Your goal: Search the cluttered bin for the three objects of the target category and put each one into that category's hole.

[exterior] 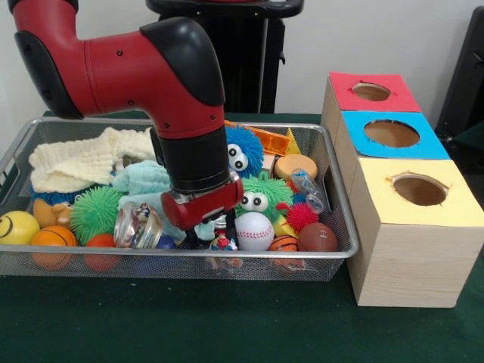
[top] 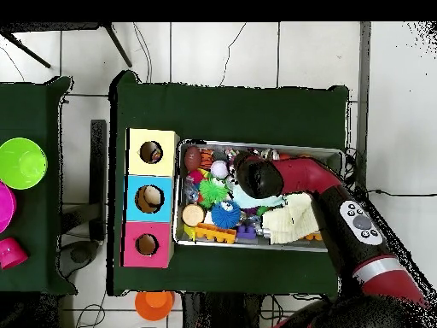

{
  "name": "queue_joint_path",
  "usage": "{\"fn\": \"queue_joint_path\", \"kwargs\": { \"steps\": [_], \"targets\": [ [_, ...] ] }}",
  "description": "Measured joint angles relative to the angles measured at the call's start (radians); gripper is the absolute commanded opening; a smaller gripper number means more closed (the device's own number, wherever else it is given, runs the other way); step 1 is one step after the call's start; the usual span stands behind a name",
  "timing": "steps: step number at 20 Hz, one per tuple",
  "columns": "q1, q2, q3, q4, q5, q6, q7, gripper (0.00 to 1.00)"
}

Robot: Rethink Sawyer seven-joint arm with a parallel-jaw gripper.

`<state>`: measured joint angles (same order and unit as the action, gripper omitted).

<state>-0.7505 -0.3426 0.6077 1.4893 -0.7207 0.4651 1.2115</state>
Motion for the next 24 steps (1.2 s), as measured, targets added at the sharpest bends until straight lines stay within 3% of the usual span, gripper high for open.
{"fn": "queue_joint_path", "kwargs": {
  "steps": [7,8,24],
  "targets": [
    [-0.016,0.0,0.005,0.037,-0.003,-0.082,0.0,1.0],
    [-0.015,-0.001,0.005,0.044,-0.004,-0.099,0.0,0.0],
    [-0.007,-0.008,0.014,0.06,-0.011,-0.101,0.0,0.0]
  ]
}}
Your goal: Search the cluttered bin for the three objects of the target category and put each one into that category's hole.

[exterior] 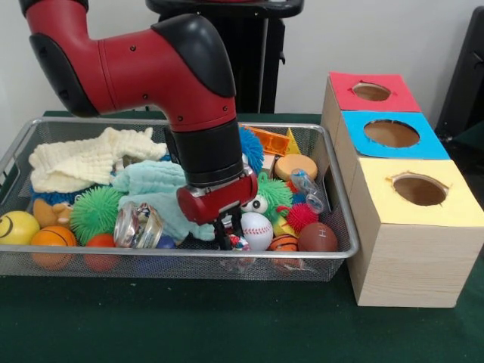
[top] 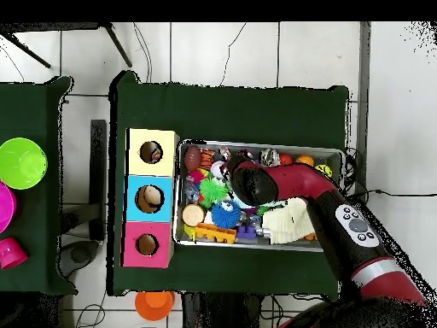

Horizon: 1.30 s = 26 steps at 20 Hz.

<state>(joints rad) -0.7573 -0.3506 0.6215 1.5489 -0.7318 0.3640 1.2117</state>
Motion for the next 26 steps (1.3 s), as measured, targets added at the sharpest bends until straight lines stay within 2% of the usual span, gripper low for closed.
{"fn": "queue_joint_path", "kwargs": {
  "steps": [2,4,13,18,19,26],
  "targets": [
    [-0.001,-0.008,0.002,0.007,0.001,0.0,0.0,0.0],
    [-0.005,-0.047,0.009,0.038,0.007,0.0,0.0,0.0],
    [-0.005,-0.293,0.041,0.19,0.122,0.02,0.0,0.0],
    [0.031,-0.395,0.039,0.222,0.189,0.043,0.0,0.0],
    [0.064,-0.419,0.037,0.22,0.217,0.045,0.0,0.0],
    [0.174,-0.423,0.024,0.208,0.278,0.045,0.0,0.0]
  ]
}}
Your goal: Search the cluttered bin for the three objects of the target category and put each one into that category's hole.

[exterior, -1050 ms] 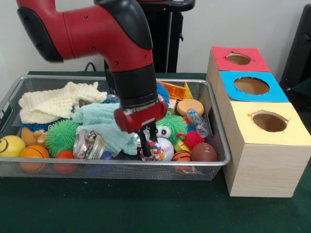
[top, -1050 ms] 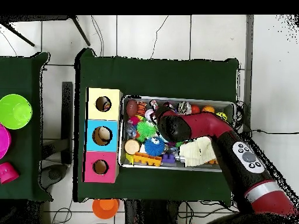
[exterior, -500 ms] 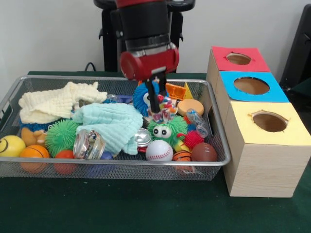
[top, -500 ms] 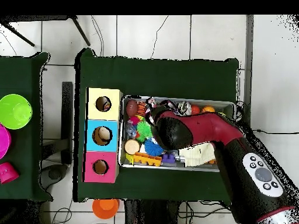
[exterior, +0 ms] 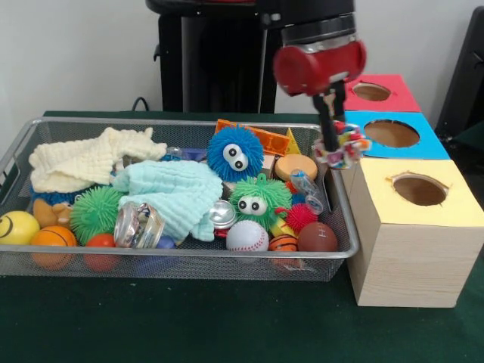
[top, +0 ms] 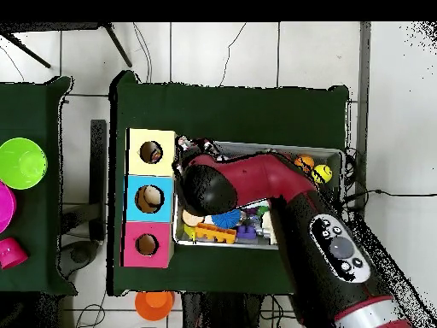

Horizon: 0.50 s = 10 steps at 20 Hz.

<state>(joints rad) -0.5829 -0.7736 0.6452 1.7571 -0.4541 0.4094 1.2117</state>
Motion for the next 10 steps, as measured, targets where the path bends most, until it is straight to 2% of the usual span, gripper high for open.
{"fn": "queue_joint_path", "kwargs": {
  "steps": [5,10],
  "targets": [
    [0.112,0.008,-0.034,-0.009,0.047,0.0,0.0,0.0],
    [0.18,0.008,-0.075,-0.02,0.07,0.0,0.0,0.0]
  ]
}}
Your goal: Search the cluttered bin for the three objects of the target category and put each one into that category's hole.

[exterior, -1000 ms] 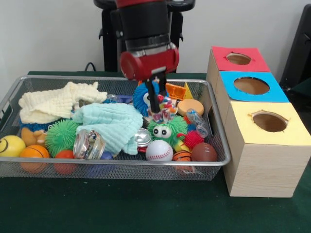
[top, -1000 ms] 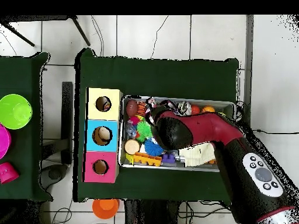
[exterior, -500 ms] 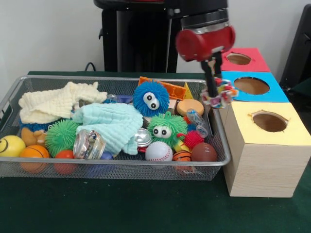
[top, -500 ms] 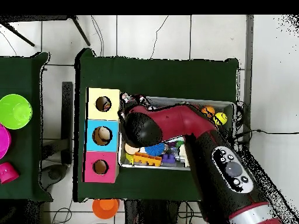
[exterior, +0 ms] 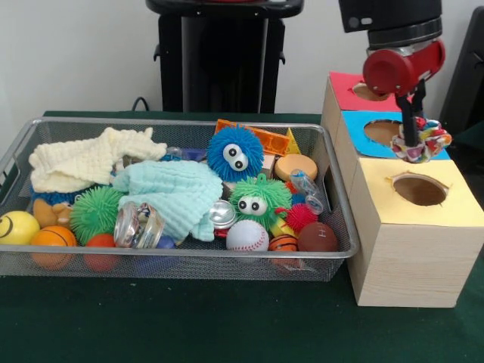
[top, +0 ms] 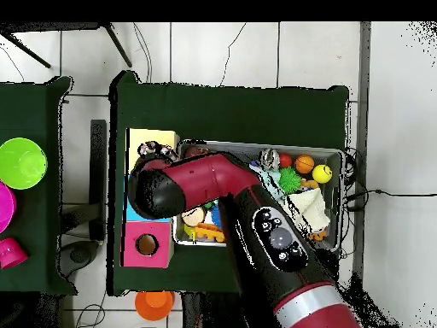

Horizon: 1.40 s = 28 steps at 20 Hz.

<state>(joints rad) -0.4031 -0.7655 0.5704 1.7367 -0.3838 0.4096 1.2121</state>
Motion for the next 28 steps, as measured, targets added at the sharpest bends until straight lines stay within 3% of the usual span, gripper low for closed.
{"fn": "queue_joint_path", "kwargs": {
  "steps": [6,18,28],
  "targets": [
    [0.068,0.0,-0.065,-0.034,0.019,-0.001,0.0,0.0],
    [0.09,0.006,-0.172,-0.041,0.025,-0.021,0.0,0.0],
    [0.13,0.068,-0.224,-0.049,0.035,-0.087,0.0,0.0]
  ]
}}
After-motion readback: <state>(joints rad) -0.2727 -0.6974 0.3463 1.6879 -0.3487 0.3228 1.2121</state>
